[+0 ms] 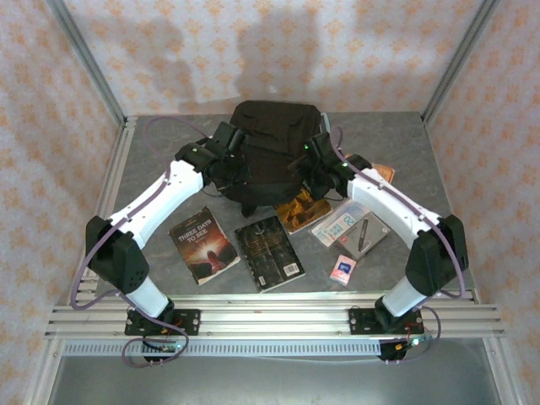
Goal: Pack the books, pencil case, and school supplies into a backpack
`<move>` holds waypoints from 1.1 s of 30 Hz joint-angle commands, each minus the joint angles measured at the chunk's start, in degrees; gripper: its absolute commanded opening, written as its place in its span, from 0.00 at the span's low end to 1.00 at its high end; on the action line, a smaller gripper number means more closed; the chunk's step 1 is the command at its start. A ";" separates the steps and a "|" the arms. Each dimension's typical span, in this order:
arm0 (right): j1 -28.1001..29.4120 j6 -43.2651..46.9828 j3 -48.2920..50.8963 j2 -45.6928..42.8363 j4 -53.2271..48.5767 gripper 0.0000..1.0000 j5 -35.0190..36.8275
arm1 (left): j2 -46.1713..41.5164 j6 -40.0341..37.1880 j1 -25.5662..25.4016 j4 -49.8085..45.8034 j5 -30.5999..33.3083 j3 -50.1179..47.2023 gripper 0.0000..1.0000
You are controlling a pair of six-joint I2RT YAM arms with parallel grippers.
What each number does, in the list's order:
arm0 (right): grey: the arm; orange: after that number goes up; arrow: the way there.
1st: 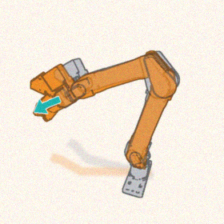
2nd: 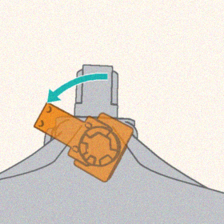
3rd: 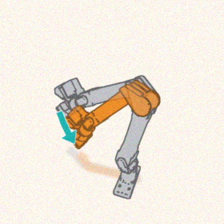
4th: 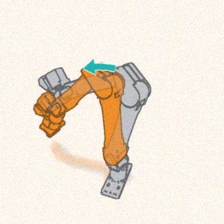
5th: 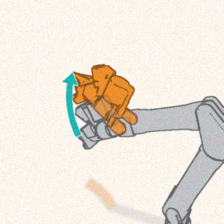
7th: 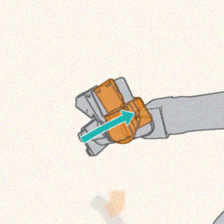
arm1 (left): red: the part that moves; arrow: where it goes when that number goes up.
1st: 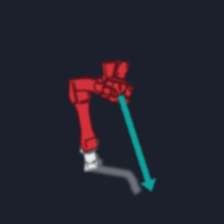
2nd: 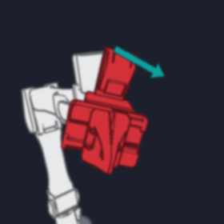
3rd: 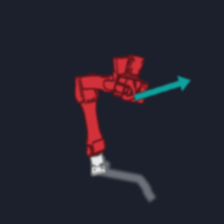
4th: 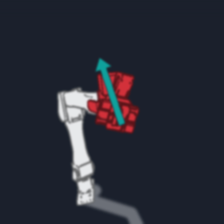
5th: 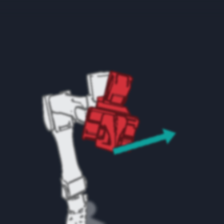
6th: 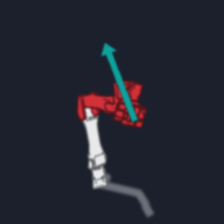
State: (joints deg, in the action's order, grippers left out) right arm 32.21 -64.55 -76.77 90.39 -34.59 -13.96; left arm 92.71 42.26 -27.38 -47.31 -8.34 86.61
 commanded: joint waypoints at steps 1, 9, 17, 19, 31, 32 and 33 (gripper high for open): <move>1.09 -11.25 3.09 -0.62 4.67 0.76 -5.68 | -1.57 1.11 -1.12 0.50 1.22 0.18 0.00; 3.53 -17.15 2.84 3.13 7.47 0.78 -6.11 | -0.99 2.20 -3.43 1.97 0.79 0.31 0.00; 3.83 -12.21 -2.23 9.19 -2.44 0.30 1.58 | -0.96 -0.23 -4.63 0.39 5.99 -0.39 0.00; 3.74 -11.38 -1.58 9.10 -3.45 0.17 3.44 | -0.98 -2.11 -4.58 -1.10 9.63 -0.43 0.00; 0.64 -6.99 2.23 7.55 -5.46 0.00 6.36 | 1.07 -7.53 -0.01 -3.75 16.25 -1.54 0.00; 0.30 -6.53 2.32 7.12 -5.66 0.00 6.83 | 0.86 -7.76 0.77 -3.54 16.21 -1.93 0.00; -0.13 -6.16 2.56 6.72 -5.86 0.00 7.18 | 0.70 -8.02 1.52 -3.46 16.25 -2.29 0.00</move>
State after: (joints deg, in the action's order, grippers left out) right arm 34.37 -73.30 -76.09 99.44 -33.82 -14.26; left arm 94.04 36.10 -29.36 -48.27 0.86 85.10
